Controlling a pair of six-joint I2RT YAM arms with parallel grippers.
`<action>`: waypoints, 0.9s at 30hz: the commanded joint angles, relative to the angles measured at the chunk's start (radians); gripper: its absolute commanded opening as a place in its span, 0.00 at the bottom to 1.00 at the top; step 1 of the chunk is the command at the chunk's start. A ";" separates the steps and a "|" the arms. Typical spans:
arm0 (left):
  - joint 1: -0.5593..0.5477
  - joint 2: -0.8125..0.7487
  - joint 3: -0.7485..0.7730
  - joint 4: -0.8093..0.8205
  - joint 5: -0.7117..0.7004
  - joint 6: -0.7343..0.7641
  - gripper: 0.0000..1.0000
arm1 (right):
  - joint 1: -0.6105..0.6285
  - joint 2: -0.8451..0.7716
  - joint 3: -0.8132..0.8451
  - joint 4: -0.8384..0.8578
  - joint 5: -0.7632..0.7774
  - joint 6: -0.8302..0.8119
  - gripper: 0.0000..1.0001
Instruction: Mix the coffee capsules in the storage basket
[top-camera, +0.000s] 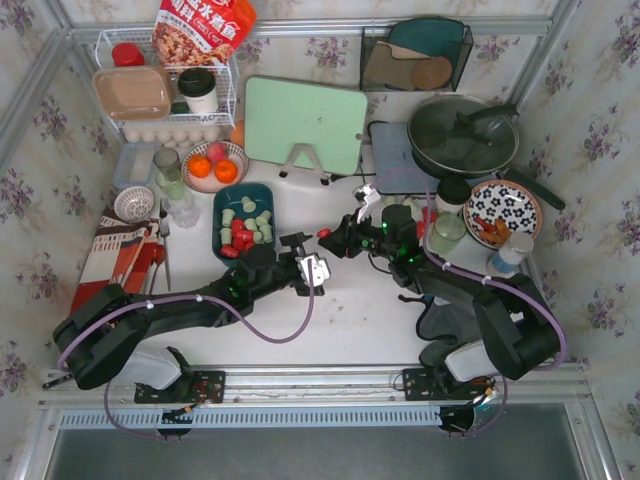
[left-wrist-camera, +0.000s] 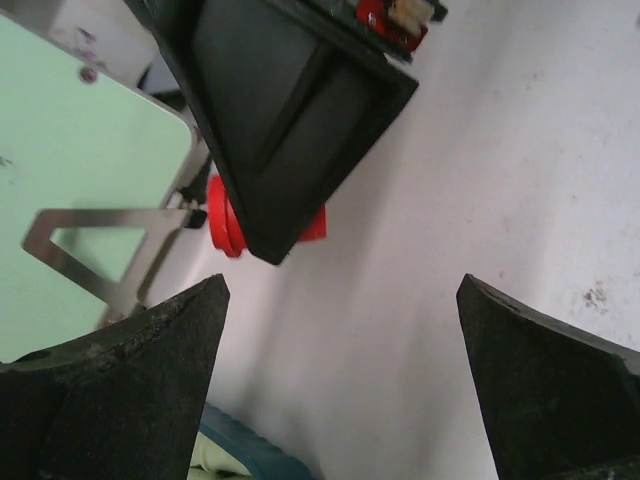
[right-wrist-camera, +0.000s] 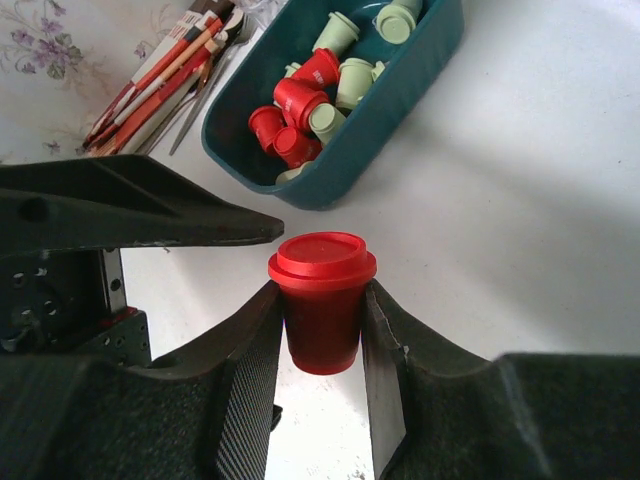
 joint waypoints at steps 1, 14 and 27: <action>-0.009 0.034 0.017 0.139 -0.057 0.078 0.97 | 0.011 0.006 0.016 0.005 -0.011 -0.036 0.24; -0.010 0.102 0.068 0.181 -0.082 0.112 0.94 | 0.021 0.000 0.023 -0.003 -0.040 -0.050 0.26; -0.023 0.131 0.066 0.239 -0.076 0.111 0.54 | 0.029 0.005 0.023 0.006 -0.071 -0.050 0.40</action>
